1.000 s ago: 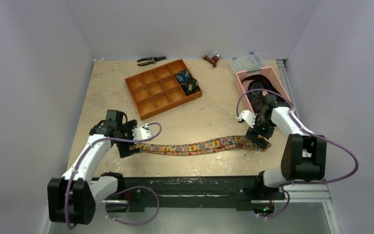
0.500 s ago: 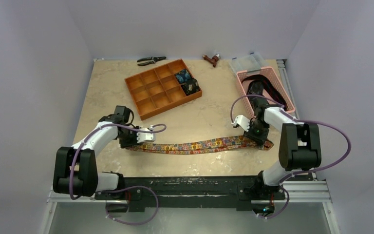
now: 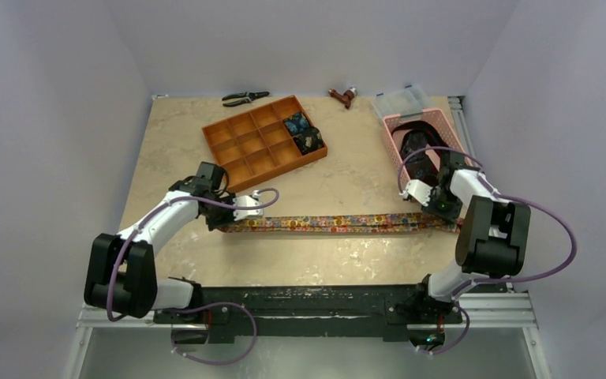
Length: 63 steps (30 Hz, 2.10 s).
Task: Roll the ties
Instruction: Flatten out the tie at the center of the board, then move the bin to the center of the board.
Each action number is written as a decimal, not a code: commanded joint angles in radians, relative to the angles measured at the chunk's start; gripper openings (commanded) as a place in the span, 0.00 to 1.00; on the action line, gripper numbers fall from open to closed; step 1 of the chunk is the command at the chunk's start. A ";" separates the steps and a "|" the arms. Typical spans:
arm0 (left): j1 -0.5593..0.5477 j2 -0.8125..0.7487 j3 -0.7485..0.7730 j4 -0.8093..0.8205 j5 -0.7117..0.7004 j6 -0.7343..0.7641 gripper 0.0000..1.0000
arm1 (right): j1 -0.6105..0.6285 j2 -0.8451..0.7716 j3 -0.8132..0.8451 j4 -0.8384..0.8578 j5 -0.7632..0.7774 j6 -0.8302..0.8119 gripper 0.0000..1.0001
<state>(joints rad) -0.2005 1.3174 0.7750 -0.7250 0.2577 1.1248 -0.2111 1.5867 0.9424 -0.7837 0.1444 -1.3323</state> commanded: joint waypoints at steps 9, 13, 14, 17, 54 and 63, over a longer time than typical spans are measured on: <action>-0.182 0.134 0.040 -0.003 -0.089 -0.130 0.40 | -0.013 0.045 -0.046 0.057 0.063 -0.031 0.54; -0.183 0.089 0.077 -0.047 -0.088 -0.164 0.62 | -0.011 -0.019 0.028 -0.029 -0.033 -0.009 0.65; -0.183 0.073 0.090 -0.060 -0.084 -0.178 0.70 | -0.013 -0.035 0.055 -0.062 -0.054 -0.001 0.66; -0.171 0.020 0.137 -0.089 -0.040 -0.236 0.98 | -0.017 -0.085 0.130 -0.149 -0.115 0.024 0.68; -0.066 -0.059 0.227 -0.107 -0.015 -0.365 1.00 | -0.184 0.410 0.679 -0.032 -0.062 0.470 0.34; -0.066 -0.062 0.215 -0.095 -0.017 -0.364 1.00 | -0.063 0.227 0.425 -0.179 -0.298 0.300 0.23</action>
<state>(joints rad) -0.2749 1.2675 0.9710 -0.8314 0.2314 0.7761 -0.3603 1.8980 1.4349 -0.8955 0.0593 -0.9508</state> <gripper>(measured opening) 0.998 0.242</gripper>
